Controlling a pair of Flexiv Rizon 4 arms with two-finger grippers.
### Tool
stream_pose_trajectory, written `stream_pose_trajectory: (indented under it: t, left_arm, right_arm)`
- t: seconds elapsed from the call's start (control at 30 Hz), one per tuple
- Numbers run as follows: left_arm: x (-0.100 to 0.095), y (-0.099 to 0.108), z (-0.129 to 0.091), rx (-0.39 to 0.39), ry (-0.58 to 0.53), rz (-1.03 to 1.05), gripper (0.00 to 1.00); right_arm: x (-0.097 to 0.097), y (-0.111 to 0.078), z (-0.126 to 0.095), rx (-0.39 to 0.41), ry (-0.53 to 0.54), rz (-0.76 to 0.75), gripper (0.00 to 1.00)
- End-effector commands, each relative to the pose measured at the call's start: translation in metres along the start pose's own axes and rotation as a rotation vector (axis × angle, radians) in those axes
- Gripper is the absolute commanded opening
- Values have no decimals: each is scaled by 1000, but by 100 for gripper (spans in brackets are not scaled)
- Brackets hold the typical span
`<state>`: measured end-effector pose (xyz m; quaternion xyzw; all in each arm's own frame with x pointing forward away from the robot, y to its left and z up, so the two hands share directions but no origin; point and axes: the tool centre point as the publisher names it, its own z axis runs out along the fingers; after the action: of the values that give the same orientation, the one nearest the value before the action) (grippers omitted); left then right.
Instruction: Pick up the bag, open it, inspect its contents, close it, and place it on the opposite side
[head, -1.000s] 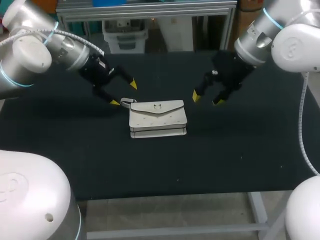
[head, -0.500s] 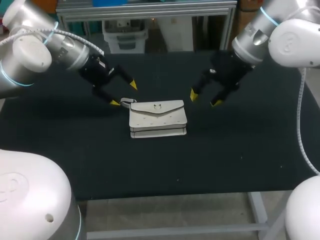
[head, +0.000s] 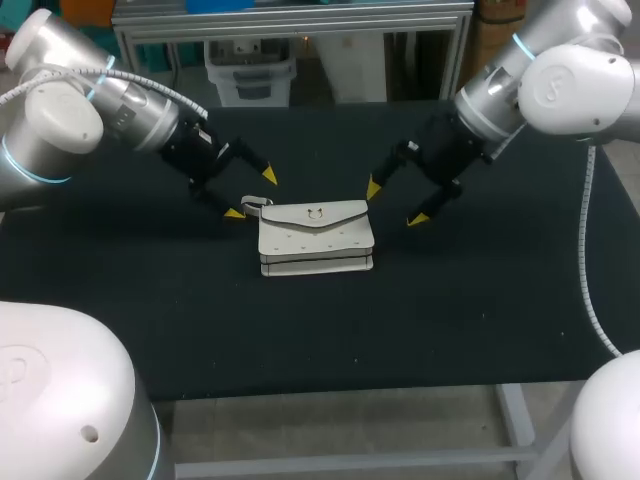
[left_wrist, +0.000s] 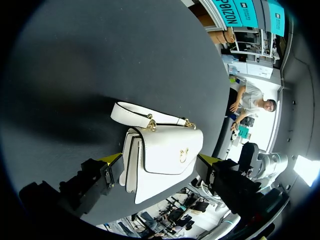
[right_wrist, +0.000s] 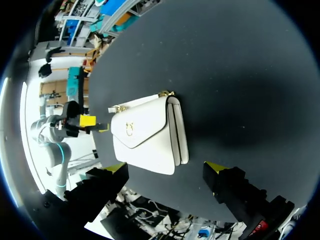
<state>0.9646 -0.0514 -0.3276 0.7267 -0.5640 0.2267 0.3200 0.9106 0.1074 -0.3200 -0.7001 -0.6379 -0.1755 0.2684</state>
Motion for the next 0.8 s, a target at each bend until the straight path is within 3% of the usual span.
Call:
stream_pose_trajectory:
  t: [0.03, 0.3, 0.8]
  left_arm:
    - [-6, 6, 6, 3, 34, 20, 100]
    - [-6, 13, 13, -19, 63, 62, 100]
    - [-8, 19, 24, -27, 89, 92, 96]
  right_arm:
    - [3, 10, 15, 11, 8, 5, 100]
    - [1, 19, 36, 23, 78, 19, 100]
    - [9, 35, 47, 18, 141, 38, 97]
